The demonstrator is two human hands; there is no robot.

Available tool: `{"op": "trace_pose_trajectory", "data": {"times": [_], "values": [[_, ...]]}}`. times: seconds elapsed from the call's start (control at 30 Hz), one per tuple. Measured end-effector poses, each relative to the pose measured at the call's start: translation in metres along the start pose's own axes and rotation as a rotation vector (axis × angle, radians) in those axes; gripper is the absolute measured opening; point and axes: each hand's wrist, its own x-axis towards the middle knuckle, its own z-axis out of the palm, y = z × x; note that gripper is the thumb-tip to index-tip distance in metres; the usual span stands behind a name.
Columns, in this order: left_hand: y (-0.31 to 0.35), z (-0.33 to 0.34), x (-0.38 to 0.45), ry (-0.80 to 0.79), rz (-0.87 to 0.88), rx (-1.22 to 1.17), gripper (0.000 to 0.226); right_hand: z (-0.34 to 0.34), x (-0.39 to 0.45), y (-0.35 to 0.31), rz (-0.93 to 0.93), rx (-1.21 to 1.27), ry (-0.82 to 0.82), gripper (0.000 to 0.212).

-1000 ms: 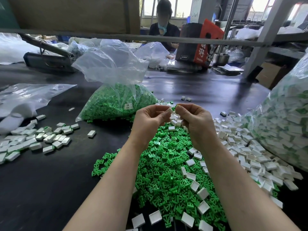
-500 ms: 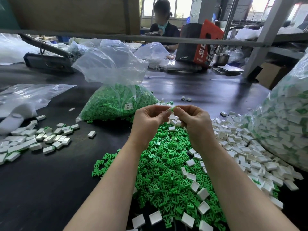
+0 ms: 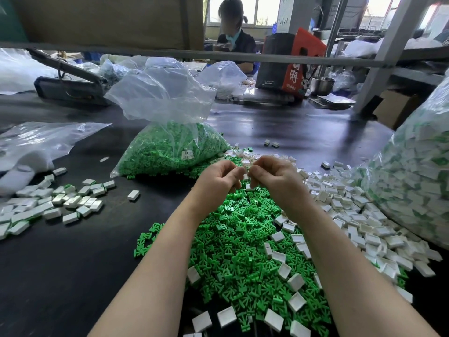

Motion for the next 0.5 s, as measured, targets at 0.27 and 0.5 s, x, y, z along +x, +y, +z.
{"op": "trace_pose_trajectory", "data": {"times": [0.27,0.5], "values": [[0.0009,0.0022,-0.0023,-0.101,0.024,-0.046,0.028,0.0008,-0.0014,0.0034,0.072,0.031,-0.124,0.027],[0.0019,0.0022,-0.0056,-0.165,0.041,-0.028,0.029,-0.0057,-0.0059,0.0084,0.185,0.224,-0.282,0.026]]}}
